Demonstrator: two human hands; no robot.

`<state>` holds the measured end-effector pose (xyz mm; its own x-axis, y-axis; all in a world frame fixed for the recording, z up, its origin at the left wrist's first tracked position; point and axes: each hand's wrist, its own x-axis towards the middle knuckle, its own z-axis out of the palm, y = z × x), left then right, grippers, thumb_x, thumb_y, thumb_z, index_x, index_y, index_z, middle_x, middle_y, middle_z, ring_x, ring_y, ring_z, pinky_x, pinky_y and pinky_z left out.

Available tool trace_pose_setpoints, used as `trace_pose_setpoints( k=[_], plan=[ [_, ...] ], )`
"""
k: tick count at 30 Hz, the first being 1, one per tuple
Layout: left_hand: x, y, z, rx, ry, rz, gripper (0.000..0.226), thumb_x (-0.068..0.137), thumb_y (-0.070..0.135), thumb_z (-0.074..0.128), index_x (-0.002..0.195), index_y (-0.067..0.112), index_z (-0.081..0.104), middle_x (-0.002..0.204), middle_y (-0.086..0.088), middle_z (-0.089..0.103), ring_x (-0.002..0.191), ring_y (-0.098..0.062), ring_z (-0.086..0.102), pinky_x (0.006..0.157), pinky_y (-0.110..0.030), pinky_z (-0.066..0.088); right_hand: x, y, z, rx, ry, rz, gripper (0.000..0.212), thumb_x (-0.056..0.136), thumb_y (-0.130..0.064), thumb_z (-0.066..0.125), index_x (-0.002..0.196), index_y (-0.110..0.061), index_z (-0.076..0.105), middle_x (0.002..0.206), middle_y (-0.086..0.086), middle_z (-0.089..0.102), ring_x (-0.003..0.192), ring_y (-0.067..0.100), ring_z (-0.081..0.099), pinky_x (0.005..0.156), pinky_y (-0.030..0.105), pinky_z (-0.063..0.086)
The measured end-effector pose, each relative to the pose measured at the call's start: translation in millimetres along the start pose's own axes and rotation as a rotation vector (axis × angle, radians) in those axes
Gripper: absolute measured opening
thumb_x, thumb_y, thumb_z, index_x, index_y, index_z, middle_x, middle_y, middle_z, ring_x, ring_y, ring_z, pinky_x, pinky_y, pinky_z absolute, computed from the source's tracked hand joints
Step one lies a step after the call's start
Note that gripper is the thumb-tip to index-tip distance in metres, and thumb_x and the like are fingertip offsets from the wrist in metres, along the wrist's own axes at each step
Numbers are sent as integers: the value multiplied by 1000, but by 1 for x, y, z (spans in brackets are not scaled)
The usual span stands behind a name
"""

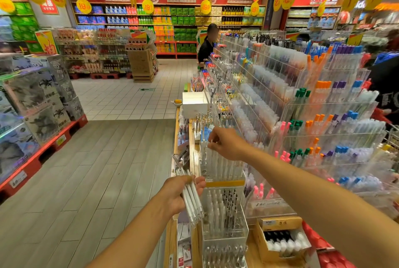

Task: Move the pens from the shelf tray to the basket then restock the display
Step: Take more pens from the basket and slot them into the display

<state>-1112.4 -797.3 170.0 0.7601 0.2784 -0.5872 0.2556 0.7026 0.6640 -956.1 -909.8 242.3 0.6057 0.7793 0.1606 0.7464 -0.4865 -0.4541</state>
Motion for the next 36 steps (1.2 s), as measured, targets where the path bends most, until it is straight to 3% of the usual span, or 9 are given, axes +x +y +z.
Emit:
trace_pose_setpoints(
  k=[4, 7, 12, 14, 17, 22, 25, 29, 36],
  plan=[
    [2, 0, 0, 30, -13, -9, 24, 100, 3, 49, 115, -10, 62, 91, -18, 76, 71, -22, 73, 53, -29, 57, 3, -2, 9, -108, -53, -26, 10, 91, -22, 65, 98, -15, 67, 96, 2, 67, 86, 17, 60, 68, 25, 43],
    [3, 1, -1, 65, -29, -13, 26, 100, 7, 51, 111, -10, 68, 78, -15, 74, 60, -17, 67, 51, -26, 55, 8, -5, 13, -234, -60, -76, 12, 90, -18, 62, 97, -12, 70, 97, 4, 67, 91, 21, 62, 69, 25, 42],
    [0, 3, 2, 55, -72, 51, 26, 98, 11, 58, 107, -10, 70, 71, -13, 69, 54, -13, 63, 47, -22, 51, 9, -10, 9, -308, -24, -157, 25, 87, -22, 67, 109, -12, 69, 109, 5, 60, 103, 20, 54, 83, 31, 45],
    [-2, 5, 5, 24, -89, 102, 25, 97, 14, 59, 104, -8, 69, 74, -12, 70, 53, -12, 62, 46, -22, 51, 6, -17, 8, -205, -5, -182, 24, 89, -28, 67, 109, -14, 70, 106, 4, 64, 98, 18, 56, 84, 32, 48],
    [-5, 9, 8, -37, -149, 149, 26, 97, 21, 60, 100, -3, 68, 69, -10, 64, 52, -13, 58, 44, -21, 51, 6, -25, 3, -37, -163, -165, 23, 95, -28, 61, 110, -13, 71, 103, 3, 69, 89, 15, 60, 76, 26, 46],
    [-8, 14, 12, -95, -234, 209, 29, 93, 24, 61, 106, -2, 65, 78, -8, 61, 58, -13, 57, 47, -21, 52, 1, -22, -14, 538, -369, -30, 19, 97, -13, 58, 112, -4, 67, 78, 2, 59, 61, 6, 48, 58, 20, 42],
    [-6, 15, 15, -124, -246, 208, 30, 95, 24, 60, 108, -2, 66, 80, -9, 62, 57, -12, 57, 46, -20, 52, -1, -19, -17, 657, -425, -28, 16, 98, -10, 54, 102, 2, 64, 76, 4, 52, 60, 7, 46, 59, 21, 41],
    [-2, 12, 13, -164, -168, 94, 27, 100, 22, 55, 107, -3, 64, 72, -12, 64, 51, -14, 59, 41, -22, 52, 4, -21, -22, 612, -258, 0, 21, 101, -16, 52, 82, -9, 59, 66, -3, 58, 58, 9, 52, 58, 21, 45],
    [6, 0, -2, -136, -22, -56, 24, 102, 1, 42, 119, -12, 53, 85, -22, 66, 67, -24, 59, 45, -30, 57, 17, -18, -26, 37, 49, -79, 14, 101, -23, 50, 95, -12, 56, 86, 3, 60, 78, 22, 54, 64, 33, 43]
  ],
)
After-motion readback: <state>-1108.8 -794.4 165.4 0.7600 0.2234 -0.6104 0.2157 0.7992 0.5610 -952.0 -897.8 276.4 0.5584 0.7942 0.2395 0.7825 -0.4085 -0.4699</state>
